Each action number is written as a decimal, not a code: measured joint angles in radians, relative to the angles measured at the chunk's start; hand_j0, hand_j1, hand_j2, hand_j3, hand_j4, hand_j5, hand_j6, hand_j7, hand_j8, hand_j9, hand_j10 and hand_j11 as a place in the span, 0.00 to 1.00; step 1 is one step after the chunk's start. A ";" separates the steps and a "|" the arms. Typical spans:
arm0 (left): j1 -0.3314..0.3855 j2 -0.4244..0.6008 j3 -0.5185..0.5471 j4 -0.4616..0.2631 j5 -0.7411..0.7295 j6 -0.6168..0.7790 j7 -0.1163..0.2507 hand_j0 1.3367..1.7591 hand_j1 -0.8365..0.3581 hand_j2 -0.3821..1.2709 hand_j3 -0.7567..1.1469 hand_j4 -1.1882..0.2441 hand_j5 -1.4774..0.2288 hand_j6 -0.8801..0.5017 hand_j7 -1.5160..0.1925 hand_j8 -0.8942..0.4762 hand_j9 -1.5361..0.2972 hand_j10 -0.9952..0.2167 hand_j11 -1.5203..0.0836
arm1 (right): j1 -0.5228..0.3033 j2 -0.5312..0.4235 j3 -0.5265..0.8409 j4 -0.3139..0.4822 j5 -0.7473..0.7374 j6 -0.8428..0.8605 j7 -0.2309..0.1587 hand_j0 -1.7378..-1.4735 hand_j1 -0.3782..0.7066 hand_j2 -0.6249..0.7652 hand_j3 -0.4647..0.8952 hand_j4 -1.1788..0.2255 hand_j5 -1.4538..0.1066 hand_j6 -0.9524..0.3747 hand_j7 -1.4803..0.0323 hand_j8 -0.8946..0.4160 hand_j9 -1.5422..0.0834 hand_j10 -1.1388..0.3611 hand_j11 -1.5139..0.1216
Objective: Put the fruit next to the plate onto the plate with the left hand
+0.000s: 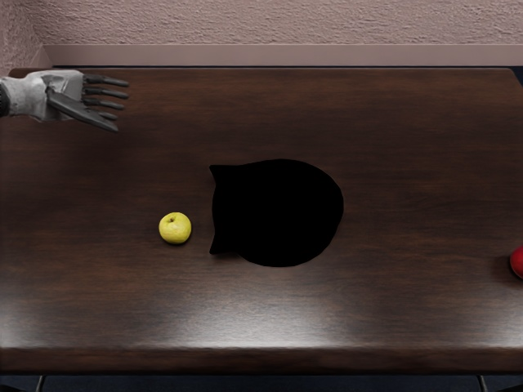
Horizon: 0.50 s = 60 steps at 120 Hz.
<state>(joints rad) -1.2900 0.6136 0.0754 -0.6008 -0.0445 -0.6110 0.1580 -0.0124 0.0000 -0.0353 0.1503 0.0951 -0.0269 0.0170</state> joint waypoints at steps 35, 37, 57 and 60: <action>-0.040 0.045 0.002 -0.101 0.198 0.000 0.063 0.76 0.75 0.26 0.40 0.66 0.68 0.46 0.70 0.47 0.66 0.62 0.75 | -0.012 0.000 0.001 0.003 0.000 0.001 -0.006 0.30 0.06 0.44 0.34 0.82 0.90 0.69 0.95 0.66 0.92 0.74 0.90; -0.045 0.067 0.002 -0.134 0.221 0.000 0.070 0.76 0.75 0.26 0.40 0.66 0.68 0.46 0.70 0.47 0.66 0.62 0.75 | -0.013 0.000 0.001 0.003 0.000 0.001 -0.007 0.30 0.06 0.44 0.34 0.82 0.90 0.69 0.95 0.66 0.92 0.74 0.90; -0.089 0.198 0.001 -0.525 0.414 0.004 0.151 0.76 0.75 0.26 0.40 0.66 0.68 0.46 0.70 0.47 0.66 0.62 0.75 | -0.020 0.000 -0.001 0.005 0.000 0.001 -0.010 0.30 0.06 0.44 0.34 0.82 0.90 0.69 0.95 0.66 0.92 0.74 0.90; -0.096 0.214 0.000 -0.575 0.439 0.015 0.160 0.76 0.75 0.26 0.40 0.66 0.68 0.46 0.70 0.47 0.66 0.62 0.75 | -0.020 0.000 -0.001 0.005 0.000 0.001 -0.010 0.30 0.06 0.44 0.34 0.82 0.90 0.69 0.95 0.66 0.92 0.74 0.90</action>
<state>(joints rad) -1.3855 0.8278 0.0755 -1.1757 0.3948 -0.5957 0.3183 -0.0324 0.0000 -0.0364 0.1556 0.0951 -0.0261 0.0067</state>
